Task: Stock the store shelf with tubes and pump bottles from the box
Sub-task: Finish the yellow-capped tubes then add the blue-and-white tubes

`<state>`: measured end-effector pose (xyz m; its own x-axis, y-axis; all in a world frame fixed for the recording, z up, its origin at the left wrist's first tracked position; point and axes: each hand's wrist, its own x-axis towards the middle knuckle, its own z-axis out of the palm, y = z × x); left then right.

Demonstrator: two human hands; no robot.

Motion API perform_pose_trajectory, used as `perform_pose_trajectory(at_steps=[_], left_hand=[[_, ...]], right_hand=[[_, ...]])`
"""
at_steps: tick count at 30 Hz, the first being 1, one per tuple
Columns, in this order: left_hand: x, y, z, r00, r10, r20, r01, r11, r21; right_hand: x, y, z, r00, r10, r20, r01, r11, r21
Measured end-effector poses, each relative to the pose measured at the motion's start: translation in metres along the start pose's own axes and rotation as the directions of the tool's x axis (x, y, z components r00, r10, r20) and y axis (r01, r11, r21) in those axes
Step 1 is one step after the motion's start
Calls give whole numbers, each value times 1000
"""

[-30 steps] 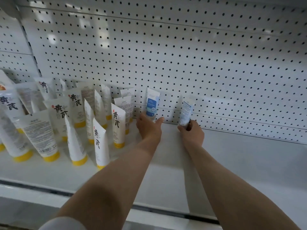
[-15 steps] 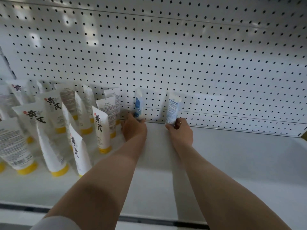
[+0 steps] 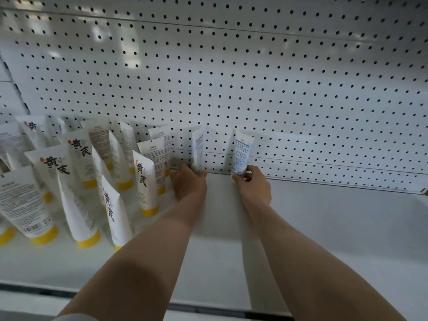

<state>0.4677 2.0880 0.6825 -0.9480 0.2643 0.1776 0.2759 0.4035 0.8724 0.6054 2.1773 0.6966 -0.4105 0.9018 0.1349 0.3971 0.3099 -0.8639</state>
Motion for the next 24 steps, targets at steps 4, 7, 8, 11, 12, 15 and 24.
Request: perform_pose_trajectory(at_steps=[4, 7, 8, 11, 12, 15, 24], left_hand=[[-1, 1, 0, 1000, -4, -26, 5, 999, 52], [-3, 3, -1, 1000, -2, -29, 3, 999, 49], [-4, 4, -1, 999, -6, -35, 7, 999, 49], [-3, 5, -1, 999, -7, -53, 9, 999, 41], [-3, 5, -1, 998, -5, -55, 7, 999, 36], [-3, 4, 0, 999, -7, -53, 8, 1000, 18], [-4, 6, -2, 998, -3, -63, 5, 999, 31]], right_hand=[[0, 0, 1, 1000, -12, -2, 12, 1000, -7], [0, 0, 3, 1000, -25, -9, 25, 999, -29], [0, 0, 3, 1000, -26, -10, 25, 999, -34], [0, -1, 4, 1000, -16, -5, 16, 999, -48], [0, -1, 4, 1000, -15, -2, 15, 998, -54], [0, -2, 4, 1000, -17, 1, 17, 997, -69], [3, -1, 7, 1000, -29, 1, 29, 992, -123]])
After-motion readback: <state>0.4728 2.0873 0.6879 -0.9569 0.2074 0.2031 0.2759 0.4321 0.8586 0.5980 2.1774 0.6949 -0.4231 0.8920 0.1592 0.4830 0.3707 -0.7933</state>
